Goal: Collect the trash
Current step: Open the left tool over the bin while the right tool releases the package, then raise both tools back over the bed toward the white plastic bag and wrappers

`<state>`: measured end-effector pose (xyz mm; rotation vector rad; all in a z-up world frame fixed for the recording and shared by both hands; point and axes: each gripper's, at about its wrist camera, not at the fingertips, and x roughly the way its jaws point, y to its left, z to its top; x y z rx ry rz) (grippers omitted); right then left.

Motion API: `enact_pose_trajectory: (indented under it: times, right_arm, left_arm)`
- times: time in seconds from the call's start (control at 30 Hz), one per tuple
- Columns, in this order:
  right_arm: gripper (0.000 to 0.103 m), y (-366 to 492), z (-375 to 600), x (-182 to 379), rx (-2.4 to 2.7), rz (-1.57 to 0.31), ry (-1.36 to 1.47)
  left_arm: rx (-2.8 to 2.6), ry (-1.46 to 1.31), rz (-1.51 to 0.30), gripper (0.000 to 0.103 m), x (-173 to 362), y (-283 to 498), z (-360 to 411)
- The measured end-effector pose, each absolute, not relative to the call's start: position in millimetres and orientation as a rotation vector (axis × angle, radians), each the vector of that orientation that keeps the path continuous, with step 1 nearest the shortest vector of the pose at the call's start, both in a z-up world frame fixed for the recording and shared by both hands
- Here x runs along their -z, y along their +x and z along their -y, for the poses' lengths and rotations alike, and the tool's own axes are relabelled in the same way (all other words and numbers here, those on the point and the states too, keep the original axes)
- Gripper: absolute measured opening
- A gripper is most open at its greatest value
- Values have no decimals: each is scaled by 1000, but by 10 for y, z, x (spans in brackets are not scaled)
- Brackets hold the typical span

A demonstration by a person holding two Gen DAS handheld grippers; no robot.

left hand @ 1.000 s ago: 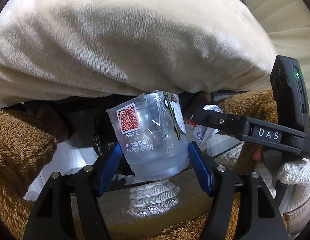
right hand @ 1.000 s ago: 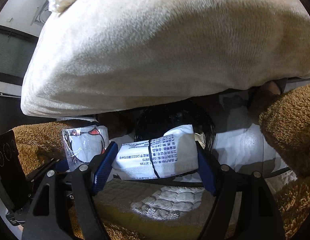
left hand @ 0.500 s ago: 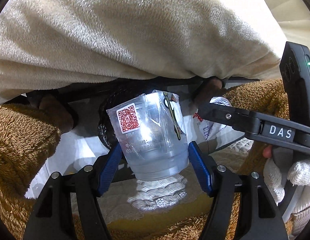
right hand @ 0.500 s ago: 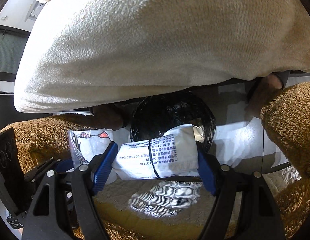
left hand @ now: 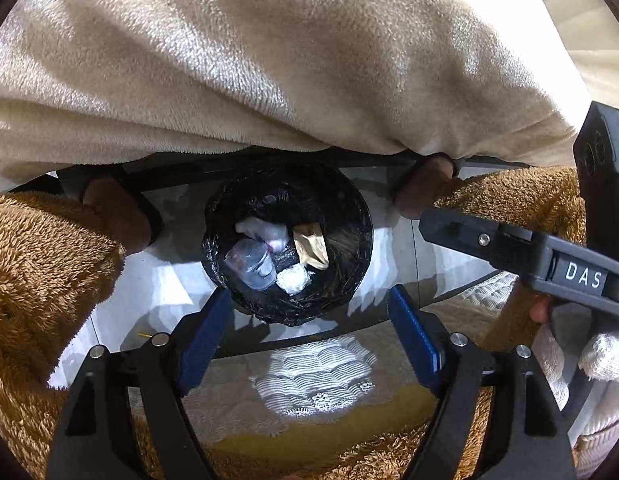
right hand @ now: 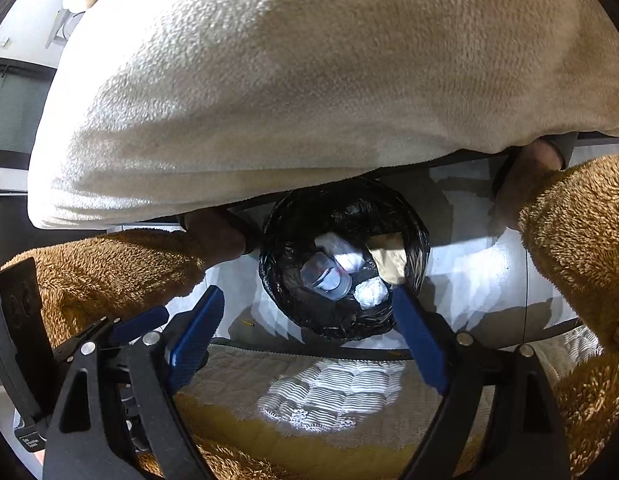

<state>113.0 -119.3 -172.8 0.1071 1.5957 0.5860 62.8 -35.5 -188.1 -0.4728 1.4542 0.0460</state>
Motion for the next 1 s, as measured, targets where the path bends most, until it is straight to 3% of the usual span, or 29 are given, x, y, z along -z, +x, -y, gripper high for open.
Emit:
enact_pose_trajectory:
  times: [0.47, 0.77, 1.0]
  right_arm:
    - [85, 1108, 1248, 1469, -662, -1518, 142]
    - [85, 1015, 1387, 845, -873, -1274, 218]
    - [85, 983, 1336, 401, -921, -1079, 95]
  left_arm:
    - [-37, -483, -1377, 79, 1685, 559, 332]
    - [37, -530, -1178, 79, 1261, 418, 222]
    - [56, -493, -1030, 79, 869, 397, 126]
